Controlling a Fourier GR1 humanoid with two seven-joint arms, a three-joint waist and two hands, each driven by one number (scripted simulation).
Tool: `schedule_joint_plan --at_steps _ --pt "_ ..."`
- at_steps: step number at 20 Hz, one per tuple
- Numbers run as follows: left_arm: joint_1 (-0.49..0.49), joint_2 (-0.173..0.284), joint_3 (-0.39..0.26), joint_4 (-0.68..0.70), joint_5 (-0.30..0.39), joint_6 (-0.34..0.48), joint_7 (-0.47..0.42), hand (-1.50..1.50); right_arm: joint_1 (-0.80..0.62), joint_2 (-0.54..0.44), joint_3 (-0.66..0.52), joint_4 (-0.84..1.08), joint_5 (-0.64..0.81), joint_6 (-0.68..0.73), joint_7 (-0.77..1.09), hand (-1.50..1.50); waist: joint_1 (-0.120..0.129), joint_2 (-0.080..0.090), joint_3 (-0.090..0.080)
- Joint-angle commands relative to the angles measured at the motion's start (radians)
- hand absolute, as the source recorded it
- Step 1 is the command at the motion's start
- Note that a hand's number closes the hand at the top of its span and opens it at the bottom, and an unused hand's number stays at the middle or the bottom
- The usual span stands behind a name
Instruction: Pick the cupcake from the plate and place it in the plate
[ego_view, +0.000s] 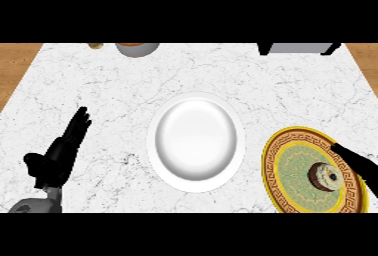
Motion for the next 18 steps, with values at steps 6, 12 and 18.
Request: schedule_joint_plan --at_steps 6,12,18 --pt "-0.008 -0.036 0.046 0.028 -0.025 -0.050 0.000 0.00 -0.092 0.115 0.025 0.168 0.194 -0.019 -0.042 -1.50 -0.001 0.000 0.000" --pt "-0.041 -0.055 0.066 0.032 -0.071 -0.058 0.019 0.00 -0.194 0.166 -0.029 0.318 0.247 -0.019 -0.076 -1.50 0.000 0.001 0.000" --pt "-0.021 -0.082 0.063 -0.053 -0.088 -0.028 0.081 0.00 -0.219 0.167 0.007 0.360 0.263 0.036 -0.182 1.50 0.002 0.000 0.000"
